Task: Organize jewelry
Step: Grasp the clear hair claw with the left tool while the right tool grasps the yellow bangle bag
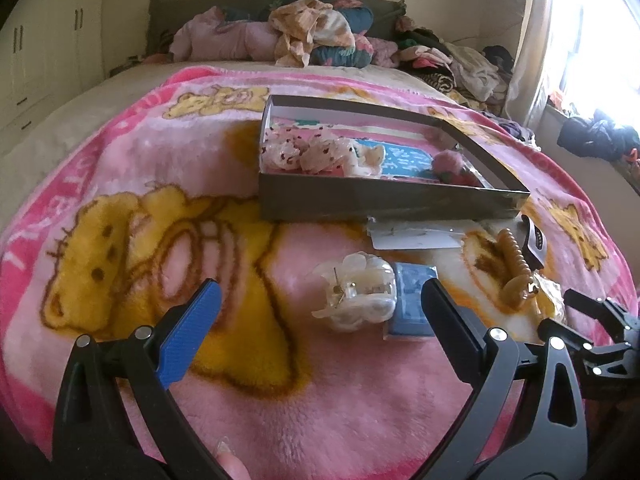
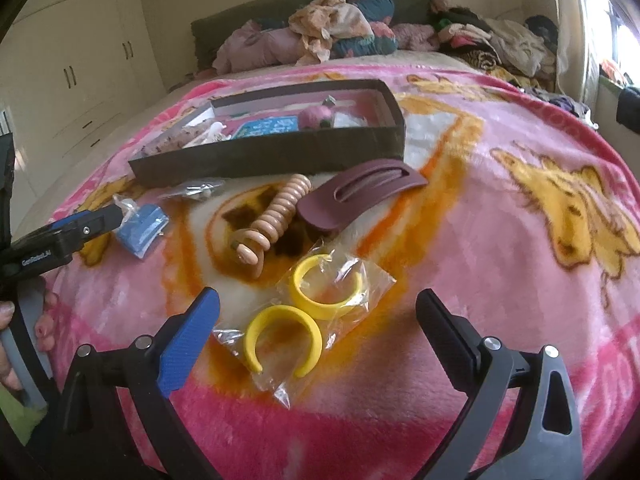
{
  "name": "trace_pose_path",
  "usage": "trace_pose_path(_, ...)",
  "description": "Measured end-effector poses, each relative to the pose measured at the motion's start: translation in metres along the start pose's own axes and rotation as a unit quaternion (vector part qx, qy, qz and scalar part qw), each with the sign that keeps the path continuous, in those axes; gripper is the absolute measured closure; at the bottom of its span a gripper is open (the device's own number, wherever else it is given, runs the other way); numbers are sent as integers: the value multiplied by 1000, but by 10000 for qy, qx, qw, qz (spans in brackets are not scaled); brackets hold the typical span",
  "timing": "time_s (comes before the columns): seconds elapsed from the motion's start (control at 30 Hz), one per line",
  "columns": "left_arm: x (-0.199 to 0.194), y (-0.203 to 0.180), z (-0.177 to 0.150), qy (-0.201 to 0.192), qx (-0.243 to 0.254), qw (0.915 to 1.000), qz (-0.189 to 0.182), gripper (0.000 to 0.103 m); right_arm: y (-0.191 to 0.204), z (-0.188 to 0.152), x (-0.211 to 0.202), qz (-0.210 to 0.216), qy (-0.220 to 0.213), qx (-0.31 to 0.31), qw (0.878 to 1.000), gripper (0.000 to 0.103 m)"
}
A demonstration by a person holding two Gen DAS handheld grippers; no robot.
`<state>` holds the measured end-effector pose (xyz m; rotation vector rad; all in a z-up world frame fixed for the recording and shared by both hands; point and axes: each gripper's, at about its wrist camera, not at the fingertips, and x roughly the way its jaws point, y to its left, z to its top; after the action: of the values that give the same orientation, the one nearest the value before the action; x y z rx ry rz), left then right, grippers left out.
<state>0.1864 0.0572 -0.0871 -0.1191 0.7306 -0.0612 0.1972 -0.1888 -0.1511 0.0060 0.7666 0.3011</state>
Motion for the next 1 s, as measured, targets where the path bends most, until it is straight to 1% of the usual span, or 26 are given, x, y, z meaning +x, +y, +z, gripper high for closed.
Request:
trace_pose_path(0.03, 1, 1, 0, 7, -18, 10000, -13, 12, 1, 0, 2, 2, 14, -30, 10000, 7)
trace_pose_path(0.13, 5, 4, 1, 38, -88, 9999, -80, 12, 8, -1, 6, -33, 50, -149, 9999, 19)
trace_pose_path(0.2, 8, 6, 1, 78, -144, 9998, -134, 17, 12, -3, 7, -26, 41, -242, 9997, 26)
trace_pose_path(0.27, 11, 8, 1, 123, -216, 9995, -199, 20, 16, -5, 7, 1, 41, -316, 9995, 37)
trace_pose_path(0.3, 12, 9, 2, 130, -252, 9993, -244, 21, 17, -5, 7, 15, 39, -349, 9994, 39)
trace_pose_path(0.37, 13, 10, 3, 140, -271, 9990, -323, 26, 19, -6, 6, 52, 32, -380, 9993, 48)
trace_pose_path(0.4, 13, 9, 4, 148, -274, 9989, -361, 29, 20, -7, 6, 75, 31, -391, 9992, 50)
trace_pose_path(0.47, 15, 9, 4, 181, -321, 9982, -477, 31, 22, -8, 4, 128, 30, -419, 9990, 59)
trace_pose_path(0.53, 16, 9, 4, 231, -360, 9974, -583, 33, 24, -8, 3, 170, 26, -444, 9989, 62)
trace_pose_path(0.57, 16, 7, 4, 247, -367, 9971, -616, 35, 25, -8, 3, 180, 23, -471, 9987, 65)
trace_pose_path(0.63, 16, 6, 3, 281, -386, 9962, -726, 42, 27, -9, 1, 221, 3, -492, 9985, 67)
trace_pose_path(0.7, 17, 4, 4, 311, -402, 9952, -837, 52, 29, -10, -1, 280, 7, -509, 9983, 70)
trace_pose_path(0.73, 17, 4, 3, 327, -417, 9947, -886, 54, 30, -10, -2, 324, 16, -526, 9981, 75)
trace_pose_path(0.77, 18, 4, 3, 349, -439, 9939, -945, 57, 31, -11, -2, 354, 21, -546, 9979, 77)
trace_pose_path(0.83, 18, 3, 3, 374, -450, 9933, -995, 62, 34, -12, -4, 384, 14, -609, 9974, 79)
trace_pose_path(0.87, 18, 3, 3, 377, -452, 9931, -1014, 67, 35, -12, -5, 407, 9, -637, 9971, 79)
trace_pose_path(0.9, 17, 3, 3, 378, -447, 9930, -1024, 69, 36, -12, -6, 432, 6, -644, 9970, 80)
trace_pose_path(1.0, 14, 3, 2, 358, -431, 9935, -989, 69, 39, -13, -9, 541, -18, -665, 9963, 82)
